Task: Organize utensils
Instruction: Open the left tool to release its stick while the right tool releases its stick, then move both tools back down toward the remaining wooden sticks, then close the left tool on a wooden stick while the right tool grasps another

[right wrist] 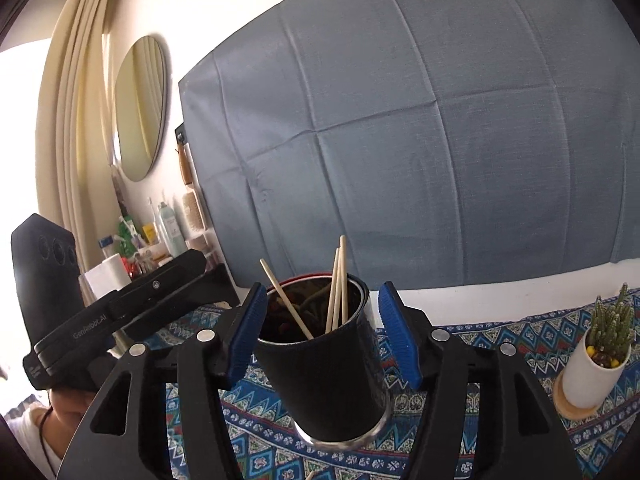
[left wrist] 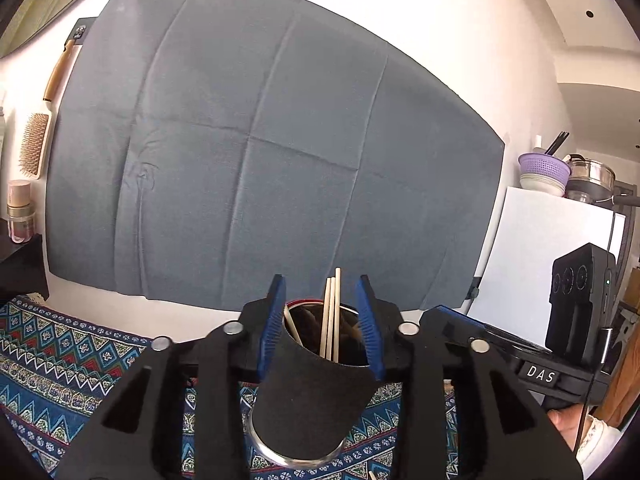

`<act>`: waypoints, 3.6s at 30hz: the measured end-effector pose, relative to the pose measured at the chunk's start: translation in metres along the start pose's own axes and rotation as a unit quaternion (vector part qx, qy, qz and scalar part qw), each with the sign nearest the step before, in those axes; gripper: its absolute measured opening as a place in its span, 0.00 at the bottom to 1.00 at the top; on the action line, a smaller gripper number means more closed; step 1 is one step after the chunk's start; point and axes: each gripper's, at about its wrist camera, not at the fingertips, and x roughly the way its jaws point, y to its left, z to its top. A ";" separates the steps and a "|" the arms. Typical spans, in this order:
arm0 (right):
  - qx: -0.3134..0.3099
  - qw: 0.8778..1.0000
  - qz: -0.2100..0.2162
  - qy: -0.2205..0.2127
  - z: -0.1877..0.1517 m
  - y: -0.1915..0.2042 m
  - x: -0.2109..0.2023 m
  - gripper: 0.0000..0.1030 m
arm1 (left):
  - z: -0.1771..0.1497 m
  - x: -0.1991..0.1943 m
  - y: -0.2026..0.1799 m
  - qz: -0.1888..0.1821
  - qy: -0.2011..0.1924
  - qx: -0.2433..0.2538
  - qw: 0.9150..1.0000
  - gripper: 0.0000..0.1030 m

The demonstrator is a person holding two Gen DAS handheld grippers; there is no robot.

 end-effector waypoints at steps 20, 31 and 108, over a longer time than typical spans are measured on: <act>0.000 0.998 -0.034 0.057 -0.025 0.021 -0.059 0.88 | -0.012 -0.049 -0.022 0.076 0.077 0.006 0.994 0.94; 0.003 0.993 -0.055 0.105 -0.054 0.025 -0.076 0.91 | -0.042 -0.056 -0.035 0.090 0.149 0.024 0.985 0.94; 0.046 0.937 -0.149 0.313 -0.161 -0.026 -0.069 0.05 | -0.148 -0.064 0.018 0.084 0.387 -0.038 0.917 0.05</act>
